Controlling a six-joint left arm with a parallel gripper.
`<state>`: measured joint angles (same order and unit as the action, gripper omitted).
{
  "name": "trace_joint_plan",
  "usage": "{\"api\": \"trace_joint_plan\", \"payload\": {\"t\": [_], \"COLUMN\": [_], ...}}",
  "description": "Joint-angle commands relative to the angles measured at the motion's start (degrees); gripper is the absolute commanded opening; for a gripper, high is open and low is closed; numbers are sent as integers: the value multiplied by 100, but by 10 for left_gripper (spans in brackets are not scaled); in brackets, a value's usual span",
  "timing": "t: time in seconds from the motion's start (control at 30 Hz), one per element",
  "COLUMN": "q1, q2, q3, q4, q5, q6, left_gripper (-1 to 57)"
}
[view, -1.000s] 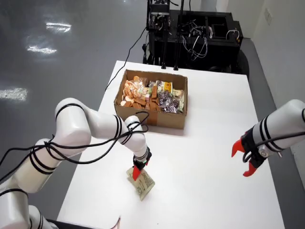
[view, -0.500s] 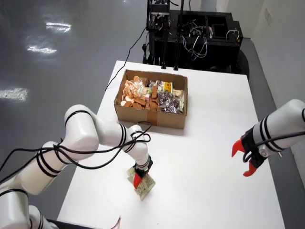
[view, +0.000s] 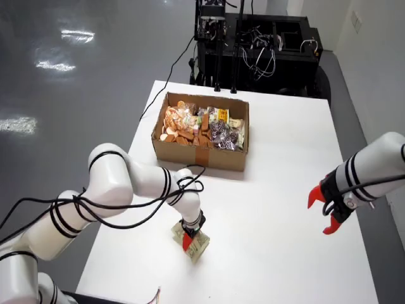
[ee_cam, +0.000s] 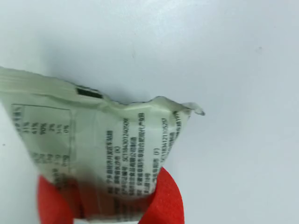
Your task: Grasp a snack and put it in the bin.
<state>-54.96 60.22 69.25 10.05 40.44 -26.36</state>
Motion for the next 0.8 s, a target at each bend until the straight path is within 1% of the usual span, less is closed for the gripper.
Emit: {"api": "trace_joint_plan", "payload": {"t": [0.03, 0.17, 0.27, 0.37, 0.57, 0.67, 0.8], "q1": [-34, -49, -58, -84, -56, 19, 180], "q2": [-99, -159, -212, -337, -785, -937, -967], "q3": [-72, -120, -147, -187, -511, -901, -1581], "q4": [-3, 2, 22, 115, 382, 521, 616], "q5": [184, 353, 466, 562, 769, 925, 1106], "q6": [-39, -83, -112, -154, -170, -102, 31], "left_gripper": [187, 136, 111, 91, 74, 70, 66]}}
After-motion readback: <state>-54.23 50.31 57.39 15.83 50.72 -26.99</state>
